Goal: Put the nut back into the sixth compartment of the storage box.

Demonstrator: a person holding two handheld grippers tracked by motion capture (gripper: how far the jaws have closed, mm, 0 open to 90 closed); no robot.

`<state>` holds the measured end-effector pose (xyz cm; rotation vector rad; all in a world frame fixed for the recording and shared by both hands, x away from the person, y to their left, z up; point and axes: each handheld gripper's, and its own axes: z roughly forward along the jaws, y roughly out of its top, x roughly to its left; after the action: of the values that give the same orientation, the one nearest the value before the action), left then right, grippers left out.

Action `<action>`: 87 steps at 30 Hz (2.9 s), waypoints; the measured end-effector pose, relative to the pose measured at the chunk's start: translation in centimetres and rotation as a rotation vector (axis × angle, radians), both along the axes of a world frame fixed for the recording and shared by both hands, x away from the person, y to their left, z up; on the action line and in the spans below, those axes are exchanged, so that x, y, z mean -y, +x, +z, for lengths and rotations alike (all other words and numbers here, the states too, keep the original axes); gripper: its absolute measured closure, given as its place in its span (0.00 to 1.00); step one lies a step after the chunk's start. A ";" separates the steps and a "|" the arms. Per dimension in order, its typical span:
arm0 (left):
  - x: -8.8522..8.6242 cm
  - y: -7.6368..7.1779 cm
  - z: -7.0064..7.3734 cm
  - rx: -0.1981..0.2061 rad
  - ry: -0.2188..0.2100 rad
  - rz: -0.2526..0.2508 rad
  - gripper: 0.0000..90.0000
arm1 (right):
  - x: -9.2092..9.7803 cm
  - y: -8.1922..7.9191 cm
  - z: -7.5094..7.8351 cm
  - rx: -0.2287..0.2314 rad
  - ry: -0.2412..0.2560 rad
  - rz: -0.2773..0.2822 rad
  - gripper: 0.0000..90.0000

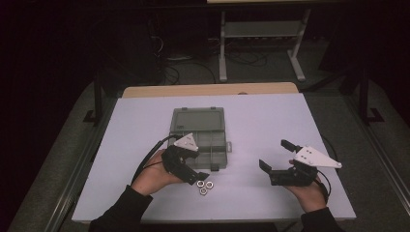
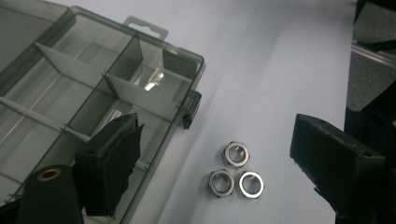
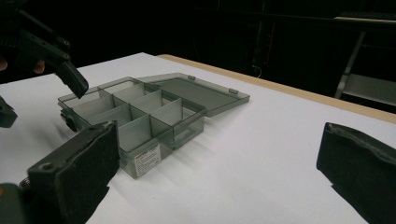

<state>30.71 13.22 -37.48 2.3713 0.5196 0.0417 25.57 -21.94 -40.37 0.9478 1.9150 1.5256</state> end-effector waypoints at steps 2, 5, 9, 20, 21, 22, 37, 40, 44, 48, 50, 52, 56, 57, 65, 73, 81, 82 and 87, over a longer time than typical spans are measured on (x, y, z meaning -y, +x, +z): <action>0.0 0.0 -0.1 -0.002 0.027 -0.008 0.23 | 0.0 0.0 0.0 0.001 -0.002 0.000 0.00; 0.1 0.0 -0.4 -0.009 0.047 -0.004 0.27 | 0.0 0.0 0.0 0.003 -0.004 0.000 0.00; 0.2 0.1 -0.7 -0.019 0.070 -0.019 0.32 | 0.0 0.0 0.0 0.000 -0.010 -0.002 0.00; 0.9 -0.2 -1.8 -0.053 0.154 -0.077 0.58 | 0.1 0.1 0.0 0.001 -0.013 -0.004 0.00; 0.9 -0.2 -1.9 -0.056 0.157 -0.081 0.60 | 0.1 0.1 0.0 0.002 -0.013 -0.004 0.00; 1.0 -0.2 -2.0 -0.058 0.159 -0.083 0.62 | 0.1 0.1 0.0 0.002 -0.014 -0.004 0.00; 1.4 -0.1 -3.5 -0.093 0.211 -0.101 0.70 | 0.1 0.1 0.0 0.003 -0.016 -0.005 0.00; 1.5 -0.1 -3.7 -0.094 0.222 -0.105 0.70 | 0.0 0.0 0.0 0.001 -0.016 -0.003 0.00; 1.6 -0.1 -3.9 -0.093 0.228 -0.104 0.71 | 0.1 0.1 0.0 0.005 -0.017 -0.003 0.00; 1.6 0.0 -4.0 -0.097 0.229 -0.106 0.71 | 0.1 0.1 0.0 0.002 -0.015 -0.003 0.00; 1.7 -0.1 -4.1 -0.100 0.232 -0.108 0.71 | 0.1 0.1 0.0 0.001 -0.015 -0.004 0.00; 1.8 -0.1 -4.2 -0.101 0.242 -0.112 0.71 | 0.1 0.1 0.0 0.004 -0.016 -0.003 0.00; 1.9 -0.1 -4.4 -0.092 0.249 -0.101 0.72 | 0.0 0.1 0.0 0.002 -0.015 -0.003 0.00; 1.9 0.0 -4.5 -0.091 0.253 -0.101 0.73 | 0.1 0.1 0.0 0.002 -0.015 -0.003 0.00; 2.0 0.0 -4.7 -0.089 0.269 -0.105 0.74 | 0.1 0.1 0.0 0.005 -0.015 -0.003 0.00; 2.2 -0.1 -4.7 -0.077 0.284 -0.109 0.77 | 0.1 0.1 0.0 0.003 -0.015 -0.003 0.00; 2.3 -0.1 -4.6 -0.069 0.296 -0.113 0.78 | 0.1 0.1 0.0 0.001 -0.015 -0.004 0.00; 2.3 -0.1 -4.6 -0.069 0.299 -0.114 0.78 | 0.1 0.1 0.0 0.000 -0.014 -0.004 0.00; 2.4 -0.1 -4.6 -0.066 0.303 -0.122 0.78 | 0.1 0.1 0.0 -0.002 -0.013 -0.003 0.00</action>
<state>30.56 10.87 -42.03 2.7040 0.4225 -0.0151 25.66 -22.02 -40.41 0.9465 1.9214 1.5089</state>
